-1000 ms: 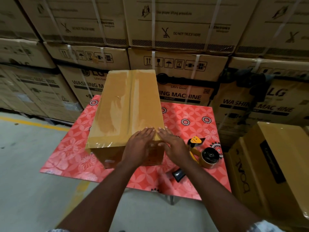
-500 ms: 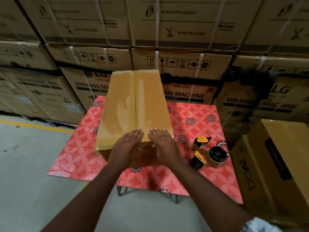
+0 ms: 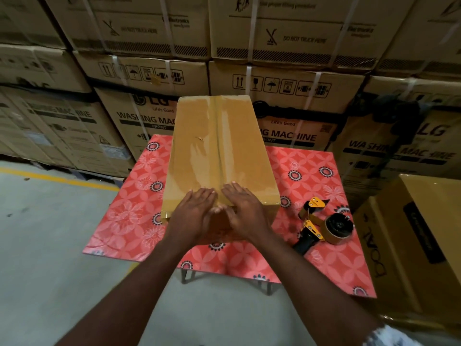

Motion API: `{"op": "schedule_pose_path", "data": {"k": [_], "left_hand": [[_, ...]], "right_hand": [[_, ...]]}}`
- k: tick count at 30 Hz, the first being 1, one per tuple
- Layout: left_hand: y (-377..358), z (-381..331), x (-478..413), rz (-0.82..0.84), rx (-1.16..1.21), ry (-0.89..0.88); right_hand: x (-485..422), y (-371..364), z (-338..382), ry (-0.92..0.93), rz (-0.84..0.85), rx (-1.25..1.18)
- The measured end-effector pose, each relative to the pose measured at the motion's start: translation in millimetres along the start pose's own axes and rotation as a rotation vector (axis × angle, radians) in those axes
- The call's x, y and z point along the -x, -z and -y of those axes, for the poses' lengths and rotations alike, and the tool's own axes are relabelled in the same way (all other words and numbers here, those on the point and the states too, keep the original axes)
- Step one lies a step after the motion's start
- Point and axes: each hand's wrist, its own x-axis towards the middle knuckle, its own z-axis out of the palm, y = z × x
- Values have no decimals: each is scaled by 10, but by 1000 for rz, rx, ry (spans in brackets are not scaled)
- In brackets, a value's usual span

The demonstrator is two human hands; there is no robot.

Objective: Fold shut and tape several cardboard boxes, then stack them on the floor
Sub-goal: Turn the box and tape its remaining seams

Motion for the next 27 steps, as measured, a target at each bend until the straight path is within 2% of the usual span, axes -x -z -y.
{"op": "schedule_pose_path", "data": {"k": [3, 6, 12, 18, 23, 27], "left_hand": [[52, 200, 117, -11, -68, -34], [60, 260, 153, -7, -27, -46], [58, 226, 113, -68, 1, 7], [139, 308, 110, 62, 106, 2], [210, 486, 261, -82, 126, 132], [131, 640, 443, -81, 267, 136]], "right_hand": [[45, -89, 42, 45, -20, 63], [142, -85, -10, 86, -30, 106], [12, -114, 165, -73, -10, 99], [-9, -60, 202, -14, 67, 159], [-223, -172, 496, -4, 144, 30], [-200, -241, 585, 37, 151, 131]]}}
